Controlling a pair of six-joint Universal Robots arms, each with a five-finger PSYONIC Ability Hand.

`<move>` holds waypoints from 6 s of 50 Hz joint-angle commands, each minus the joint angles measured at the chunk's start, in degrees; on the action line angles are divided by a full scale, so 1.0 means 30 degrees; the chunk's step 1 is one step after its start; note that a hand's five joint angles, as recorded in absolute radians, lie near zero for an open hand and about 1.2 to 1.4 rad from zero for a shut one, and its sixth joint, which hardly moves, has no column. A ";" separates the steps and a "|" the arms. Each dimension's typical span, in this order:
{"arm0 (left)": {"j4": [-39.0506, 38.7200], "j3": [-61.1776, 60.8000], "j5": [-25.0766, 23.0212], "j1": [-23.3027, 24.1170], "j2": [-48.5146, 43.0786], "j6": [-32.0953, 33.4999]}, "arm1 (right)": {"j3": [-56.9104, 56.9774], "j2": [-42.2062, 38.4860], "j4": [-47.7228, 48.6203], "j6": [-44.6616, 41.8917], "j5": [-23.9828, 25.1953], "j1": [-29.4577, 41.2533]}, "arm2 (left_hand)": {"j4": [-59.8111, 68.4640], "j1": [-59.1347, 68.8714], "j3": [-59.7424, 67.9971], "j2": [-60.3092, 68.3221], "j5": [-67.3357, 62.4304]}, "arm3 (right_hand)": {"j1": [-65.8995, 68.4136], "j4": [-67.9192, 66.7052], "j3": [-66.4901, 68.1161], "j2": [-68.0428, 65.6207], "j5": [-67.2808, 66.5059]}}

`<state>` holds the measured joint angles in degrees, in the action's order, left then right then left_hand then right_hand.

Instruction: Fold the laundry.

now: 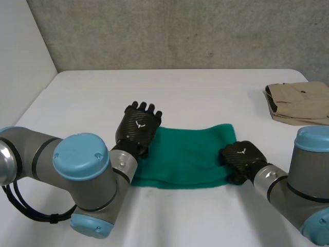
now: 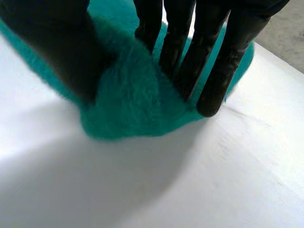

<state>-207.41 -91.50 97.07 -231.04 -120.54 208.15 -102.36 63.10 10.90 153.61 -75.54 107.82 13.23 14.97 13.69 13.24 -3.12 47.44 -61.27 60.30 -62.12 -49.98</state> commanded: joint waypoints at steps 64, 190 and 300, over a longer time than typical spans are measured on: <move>0.7992 0.4135 0.2244 0.0167 -0.1833 -0.5603 | 0.9770 -0.4157 -0.5535 0.8273 0.0221 0.3668 | 0.0230 -0.0351 0.0076 0.0224 -0.0266 | -1.2481 1.7091 -1.6768 1.7373 1.6660; 1.1538 0.4426 -0.6164 -0.2879 0.5345 -0.7800 | 0.4615 -0.3894 0.3545 0.3321 -0.3119 0.7479 | 0.0286 -0.0296 0.0131 0.0279 -0.0321 | -0.6398 1.1008 -1.0684 1.1290 1.0577; 1.0806 0.3723 -0.6076 -0.2850 0.5344 -0.8387 | 2.8083 -1.4120 0.2080 -0.0929 0.9682 -1.0597 | 0.0454 -0.0127 0.0300 0.0448 -0.0490 | 1.0852 -0.6242 0.6566 -0.5960 -0.6673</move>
<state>-175.00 -80.28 78.84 -239.60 -104.71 183.04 -18.32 17.52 16.49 150.55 -46.19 75.57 13.23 15.03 13.69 13.20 -2.82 52.17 -68.32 67.49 -67.07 -55.99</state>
